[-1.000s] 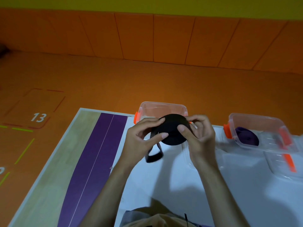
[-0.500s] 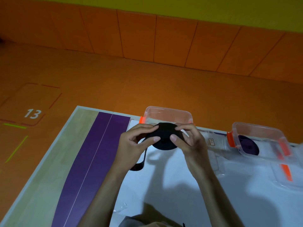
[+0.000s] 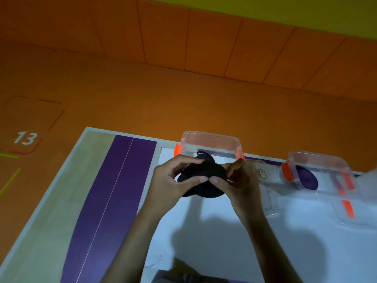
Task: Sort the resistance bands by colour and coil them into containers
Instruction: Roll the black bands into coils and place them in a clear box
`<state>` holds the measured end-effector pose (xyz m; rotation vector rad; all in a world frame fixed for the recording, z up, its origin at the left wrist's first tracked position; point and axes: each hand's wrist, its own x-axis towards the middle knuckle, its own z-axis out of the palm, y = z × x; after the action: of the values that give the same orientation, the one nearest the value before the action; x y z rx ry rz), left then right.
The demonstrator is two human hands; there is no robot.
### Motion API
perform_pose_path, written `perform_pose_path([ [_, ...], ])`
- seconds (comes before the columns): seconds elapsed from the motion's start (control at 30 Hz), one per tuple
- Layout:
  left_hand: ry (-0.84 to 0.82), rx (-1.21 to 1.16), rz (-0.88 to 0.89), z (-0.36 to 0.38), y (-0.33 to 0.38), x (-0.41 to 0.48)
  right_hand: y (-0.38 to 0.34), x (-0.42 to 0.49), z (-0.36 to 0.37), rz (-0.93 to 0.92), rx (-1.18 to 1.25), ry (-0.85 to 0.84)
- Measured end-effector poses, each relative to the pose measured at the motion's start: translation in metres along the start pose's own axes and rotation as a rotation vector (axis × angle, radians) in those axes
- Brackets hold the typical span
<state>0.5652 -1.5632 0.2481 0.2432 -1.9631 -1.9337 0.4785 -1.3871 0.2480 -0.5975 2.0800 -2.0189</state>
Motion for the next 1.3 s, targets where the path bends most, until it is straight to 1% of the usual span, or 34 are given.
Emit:
perform_pose_path([
  [0.07,-0.039,-0.007,-0.025,-0.001,-0.002,-0.001,-0.004,-0.001,-0.002,-0.026,0.048,0.047],
  [0.13,-0.108,0.011,-0.053,-0.004,-0.003,0.000,-0.006,-0.005,-0.006,-0.030,0.098,0.050],
  [0.2,-0.139,0.019,-0.058,-0.005,-0.005,0.003,-0.005,-0.009,-0.008,-0.012,0.065,0.003],
  [0.27,-0.142,0.010,-0.067,-0.001,-0.004,0.003,-0.005,-0.011,-0.012,0.014,-0.019,-0.052],
  [0.33,-0.115,0.003,-0.090,0.007,-0.002,0.001,-0.007,-0.012,-0.019,0.008,-0.095,-0.038],
  [0.37,-0.098,0.009,-0.101,0.012,-0.002,0.000,-0.009,-0.012,-0.023,0.002,-0.094,-0.017],
  [0.4,-0.095,0.009,-0.113,0.015,-0.001,-0.001,-0.011,-0.012,-0.027,-0.004,-0.067,0.001],
  [0.47,-0.141,-0.029,-0.123,0.019,0.001,-0.003,-0.014,-0.014,-0.032,-0.005,0.000,0.022],
  [0.53,-0.178,-0.048,-0.127,0.020,0.005,-0.003,-0.014,-0.016,-0.037,0.026,0.056,0.003],
  [0.6,-0.174,-0.025,-0.128,0.024,0.009,-0.003,-0.013,-0.018,-0.042,0.073,0.122,-0.049],
  [0.67,-0.162,-0.015,-0.136,0.034,0.014,-0.006,-0.013,-0.018,-0.051,0.058,0.131,-0.074],
  [0.73,-0.156,0.008,-0.120,0.047,0.018,-0.010,-0.013,-0.017,-0.061,0.042,0.092,-0.037],
  [0.8,-0.159,0.025,-0.112,0.059,0.021,-0.014,-0.012,-0.017,-0.073,0.072,0.065,0.020],
  [0.83,-0.162,0.039,-0.110,0.064,0.023,-0.016,-0.011,-0.018,-0.080,0.075,0.054,0.018],
  [0.9,-0.153,0.087,-0.098,0.074,0.026,-0.019,-0.009,-0.023,-0.094,0.054,0.047,-0.061],
  [0.97,-0.130,0.116,-0.077,0.085,0.028,-0.022,-0.009,-0.028,-0.106,0.060,0.092,-0.147],
  [1.0,-0.116,0.120,-0.063,0.092,0.029,-0.024,-0.008,-0.029,-0.113,0.061,0.103,-0.163],
  [1.13,-0.098,0.140,-0.029,0.120,0.028,-0.037,-0.005,-0.034,-0.139,0.000,0.076,-0.108],
  [1.23,-0.102,0.097,-0.076,0.134,0.030,-0.046,0.001,-0.040,-0.156,-0.008,0.190,-0.008],
  [1.3,-0.079,0.076,-0.115,0.143,0.030,-0.050,0.003,-0.045,-0.168,0.026,0.219,-0.026],
])
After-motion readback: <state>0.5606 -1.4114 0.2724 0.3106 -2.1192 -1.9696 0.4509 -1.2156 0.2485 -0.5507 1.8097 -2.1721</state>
